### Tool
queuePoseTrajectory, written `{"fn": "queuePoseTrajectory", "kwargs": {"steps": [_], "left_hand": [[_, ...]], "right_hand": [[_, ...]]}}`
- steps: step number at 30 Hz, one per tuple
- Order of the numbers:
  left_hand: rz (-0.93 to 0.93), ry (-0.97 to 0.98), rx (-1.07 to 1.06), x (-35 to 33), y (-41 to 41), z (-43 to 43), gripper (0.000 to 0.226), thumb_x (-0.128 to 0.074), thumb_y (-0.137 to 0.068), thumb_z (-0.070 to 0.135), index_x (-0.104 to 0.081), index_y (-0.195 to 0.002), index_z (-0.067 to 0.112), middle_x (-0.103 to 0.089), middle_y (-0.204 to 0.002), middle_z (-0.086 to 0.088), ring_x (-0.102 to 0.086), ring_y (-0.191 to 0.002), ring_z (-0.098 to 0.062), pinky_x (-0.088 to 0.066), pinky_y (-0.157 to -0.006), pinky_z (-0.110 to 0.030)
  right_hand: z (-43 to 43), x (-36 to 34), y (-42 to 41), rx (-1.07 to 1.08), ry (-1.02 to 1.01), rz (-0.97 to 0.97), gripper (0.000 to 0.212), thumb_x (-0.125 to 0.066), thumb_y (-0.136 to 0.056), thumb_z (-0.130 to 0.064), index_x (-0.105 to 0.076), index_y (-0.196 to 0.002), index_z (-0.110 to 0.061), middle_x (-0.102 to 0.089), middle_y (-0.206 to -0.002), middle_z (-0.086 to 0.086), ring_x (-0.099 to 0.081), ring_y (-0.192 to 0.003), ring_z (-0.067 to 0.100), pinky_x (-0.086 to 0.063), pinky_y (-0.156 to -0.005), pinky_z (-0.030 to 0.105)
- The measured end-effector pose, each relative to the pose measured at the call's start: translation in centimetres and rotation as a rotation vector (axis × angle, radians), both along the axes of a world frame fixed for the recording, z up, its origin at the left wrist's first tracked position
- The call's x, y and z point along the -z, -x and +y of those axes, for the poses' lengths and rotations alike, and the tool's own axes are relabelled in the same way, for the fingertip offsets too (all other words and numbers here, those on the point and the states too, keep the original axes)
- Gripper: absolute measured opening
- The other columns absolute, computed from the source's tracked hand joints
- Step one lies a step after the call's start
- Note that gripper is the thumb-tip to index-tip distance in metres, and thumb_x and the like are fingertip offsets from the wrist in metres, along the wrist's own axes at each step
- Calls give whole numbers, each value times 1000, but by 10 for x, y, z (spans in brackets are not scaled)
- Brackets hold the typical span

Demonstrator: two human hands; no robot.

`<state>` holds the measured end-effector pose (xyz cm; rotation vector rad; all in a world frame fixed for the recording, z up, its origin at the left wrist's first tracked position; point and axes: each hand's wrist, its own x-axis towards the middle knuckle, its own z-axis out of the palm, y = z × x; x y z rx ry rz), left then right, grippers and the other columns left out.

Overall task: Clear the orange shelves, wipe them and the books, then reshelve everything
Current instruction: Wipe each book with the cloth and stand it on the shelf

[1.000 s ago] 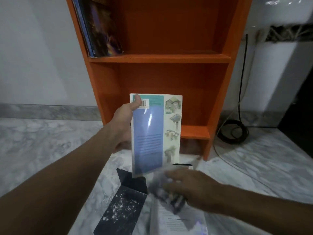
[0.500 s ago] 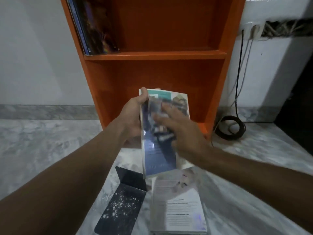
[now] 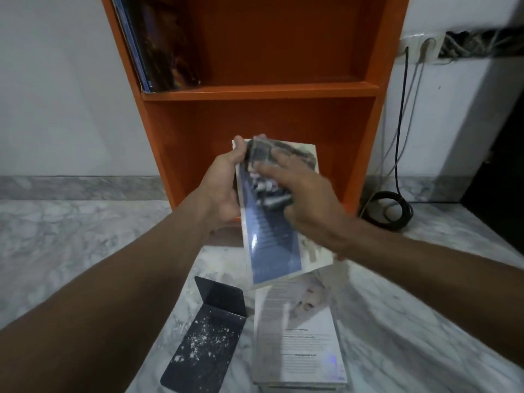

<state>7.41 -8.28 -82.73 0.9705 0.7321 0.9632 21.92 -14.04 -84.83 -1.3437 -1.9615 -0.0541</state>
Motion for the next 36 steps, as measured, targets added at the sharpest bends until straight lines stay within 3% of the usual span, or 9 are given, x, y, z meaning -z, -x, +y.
{"fn": "queuePoseTrajectory", "kwargs": {"steps": [3,6,9,13,16,19,24,32,36], "left_hand": [[-61,22,-53,-3,7,1,47,-35,-100,55,-60,-129,28,-72,-116,-12,-72,-98,-31,-60,-73,-45],[-20,2,-78,3,21,3,45,-38,-101,51,-58,-133,26,-69,-122,-10,-64,-115,-31,-54,-90,-48],[-10,-1,-96,6,29,7,45,-38,-102,49,-56,-134,23,-69,-123,-10,-65,-115,-31,-53,-94,-46],[-23,18,-110,10,28,13,52,-38,-100,53,-56,-136,21,-66,-128,-12,-63,-117,-31,-54,-92,-45],[8,40,-65,8,16,13,67,-38,-96,61,-53,-138,10,-61,-133,-17,-57,-123,-36,-48,-98,-50],[-35,19,-92,0,12,13,56,-40,-97,57,-57,-135,20,-67,-125,-14,-64,-114,-34,-56,-88,-47],[-22,42,-288,10,28,20,47,-54,-96,45,-63,-127,11,-70,-119,-16,-66,-111,-35,-51,-95,-55],[22,60,-587,7,8,27,12,-62,-94,12,-64,-98,1,-71,-106,-21,-70,-90,-35,-58,-83,-51],[-84,41,-568,-9,-26,20,25,-54,-89,-11,-65,-102,7,-65,-102,-22,-66,-96,-38,-56,-88,-53]], "right_hand": [[-43,71,8,-266,-39,-225,68,-63,-80,0,-47,-137,-35,-29,-157,-1,-20,-146,26,-30,-111,53],[-68,115,-13,-569,104,-478,31,-56,-85,-14,-67,-111,-24,-65,-124,0,-60,-117,19,-57,-83,48],[-67,86,-24,-493,165,-256,38,-55,-74,-13,-66,-108,-25,-71,-104,-1,-70,-85,17,-59,-60,36],[-22,1,-19,-178,-126,79,45,-66,-80,-9,-62,-124,-18,-65,-121,5,-57,-103,8,-57,-84,33],[2,-18,0,-85,-42,157,66,-60,-79,8,-51,-138,-22,-43,-147,6,-42,-131,15,-43,-103,26],[-18,44,8,-207,11,-125,77,-58,-77,10,-43,-142,-29,-25,-158,3,-25,-144,30,-41,-107,42],[-64,124,-27,-608,176,-586,46,-67,-73,-7,-58,-117,-20,-62,-121,7,-63,-104,31,-58,-70,46],[-37,35,-25,-129,107,177,57,-64,-83,-10,-51,-138,-18,-56,-116,-12,-52,-103,1,-37,-86,1],[-15,50,3,-20,327,117,96,-75,-73,-32,-18,-150,-28,-51,-133,-2,-57,-110,16,-53,-88,31]]}}
